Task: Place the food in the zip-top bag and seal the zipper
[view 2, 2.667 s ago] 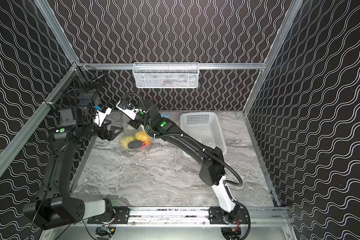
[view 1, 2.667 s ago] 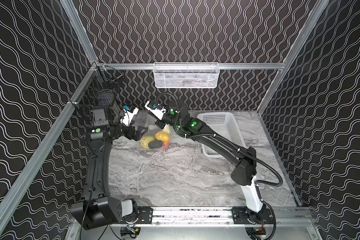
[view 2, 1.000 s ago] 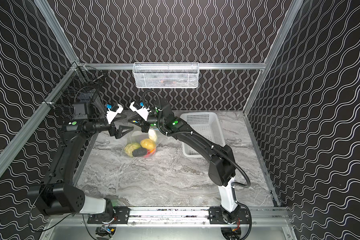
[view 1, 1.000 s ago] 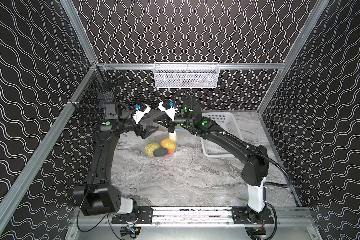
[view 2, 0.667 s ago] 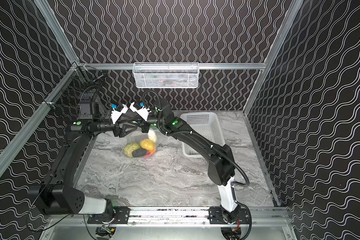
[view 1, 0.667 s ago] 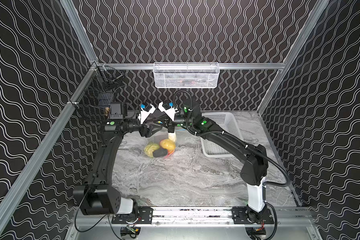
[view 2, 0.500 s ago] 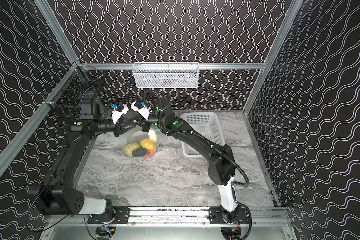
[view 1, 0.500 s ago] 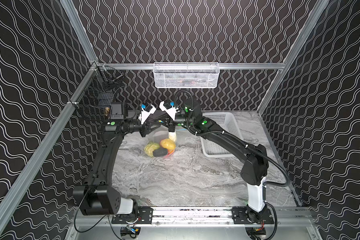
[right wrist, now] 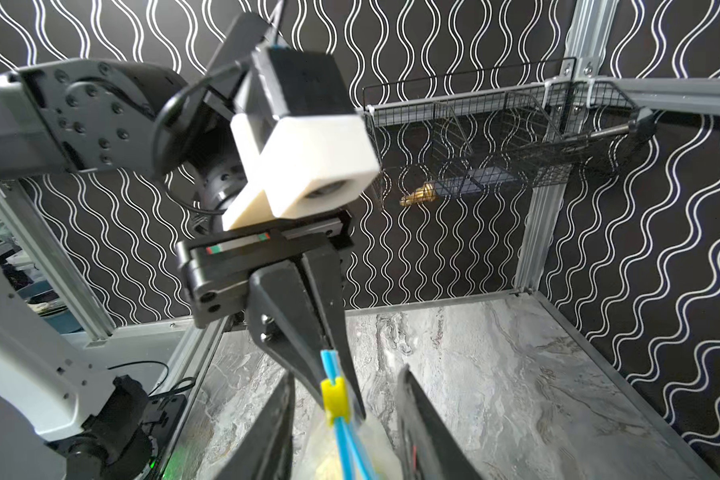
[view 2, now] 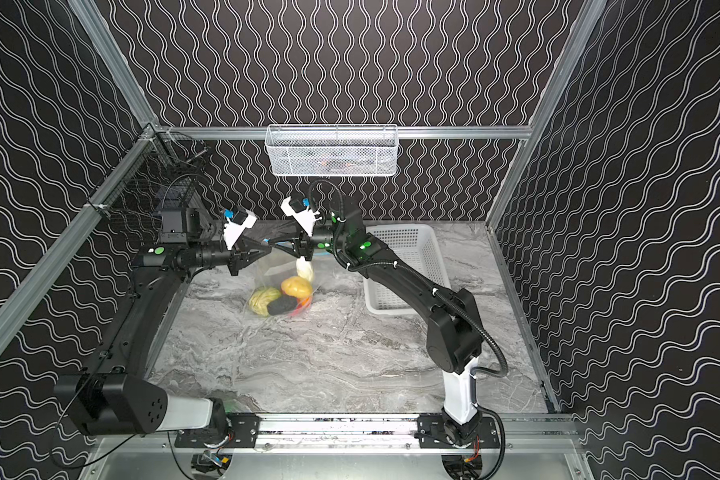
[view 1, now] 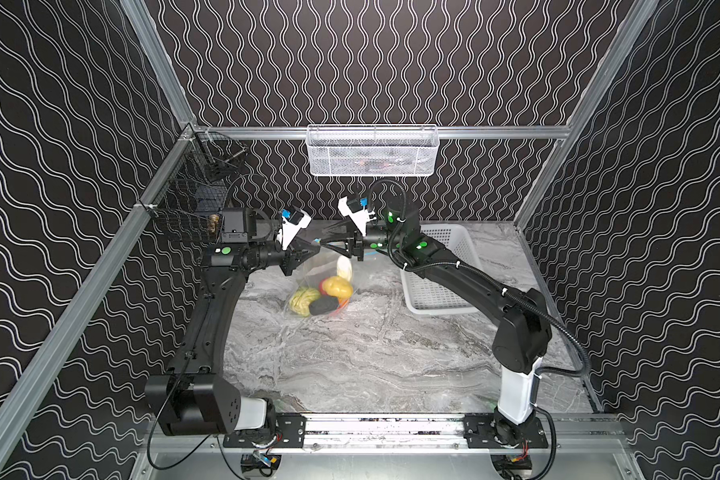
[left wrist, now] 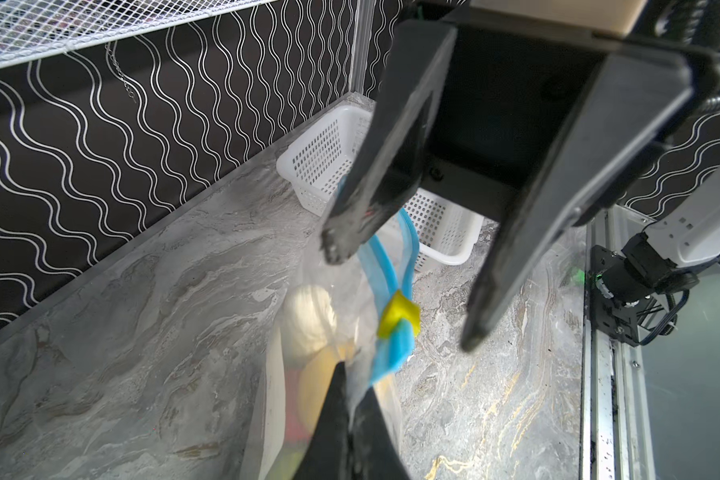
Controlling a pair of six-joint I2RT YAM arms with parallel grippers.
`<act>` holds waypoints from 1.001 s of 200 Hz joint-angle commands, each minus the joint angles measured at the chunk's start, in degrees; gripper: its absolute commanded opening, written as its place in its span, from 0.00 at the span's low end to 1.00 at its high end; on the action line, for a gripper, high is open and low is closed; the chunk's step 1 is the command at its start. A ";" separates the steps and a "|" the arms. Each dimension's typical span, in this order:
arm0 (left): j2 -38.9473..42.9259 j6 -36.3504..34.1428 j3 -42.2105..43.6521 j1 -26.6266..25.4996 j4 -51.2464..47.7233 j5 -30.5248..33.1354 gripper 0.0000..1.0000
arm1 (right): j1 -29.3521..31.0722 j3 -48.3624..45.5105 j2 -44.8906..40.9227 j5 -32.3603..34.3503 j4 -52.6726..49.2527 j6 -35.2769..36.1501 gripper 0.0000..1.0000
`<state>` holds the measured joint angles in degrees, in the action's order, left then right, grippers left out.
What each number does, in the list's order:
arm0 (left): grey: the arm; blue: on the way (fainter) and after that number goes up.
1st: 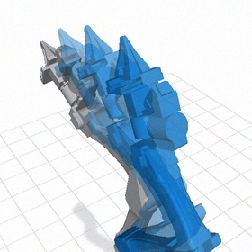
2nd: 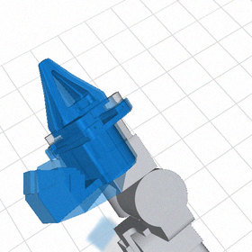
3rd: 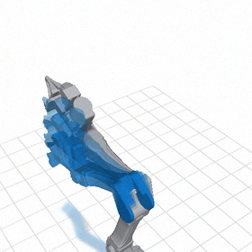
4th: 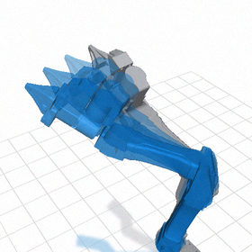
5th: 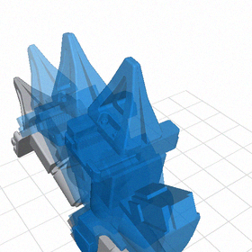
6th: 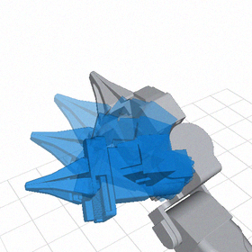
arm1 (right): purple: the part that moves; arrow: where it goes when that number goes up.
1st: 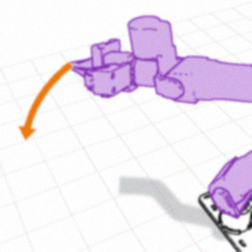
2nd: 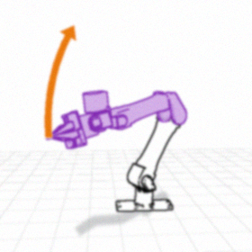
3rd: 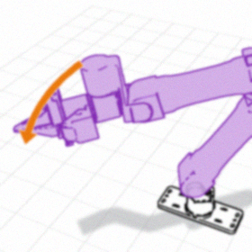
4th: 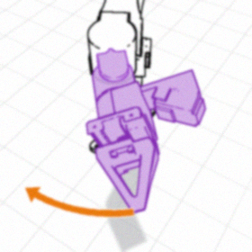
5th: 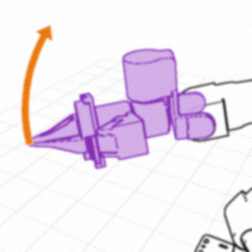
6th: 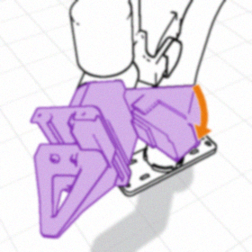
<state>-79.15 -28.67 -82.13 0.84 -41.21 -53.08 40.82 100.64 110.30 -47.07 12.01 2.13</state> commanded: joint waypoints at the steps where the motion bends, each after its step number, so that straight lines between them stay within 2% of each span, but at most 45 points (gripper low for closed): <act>1: 0.36 0.43 -0.06 0.07 1.40 -0.83 0.00 | 0.05 -0.47 -1.05 -1.71 1.90 0.45 0.35; 123: -0.13 1.59 -0.72 0.04 1.84 -1.71 0.00 | 0.82 3.59 0.35 0.64 -8.34 7.36 0.29; 148: -0.04 1.84 -0.43 0.04 2.32 -1.54 0.00 | 1.11 3.35 0.11 1.23 -8.41 7.69 0.23; 200: 0.22 1.62 -0.41 0.07 1.94 -1.01 0.00 | 1.28 3.32 0.00 2.60 -8.78 8.23 0.22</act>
<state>-79.26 -27.22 -82.26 0.84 -40.86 -53.21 41.95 103.63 110.48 -44.97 3.70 9.15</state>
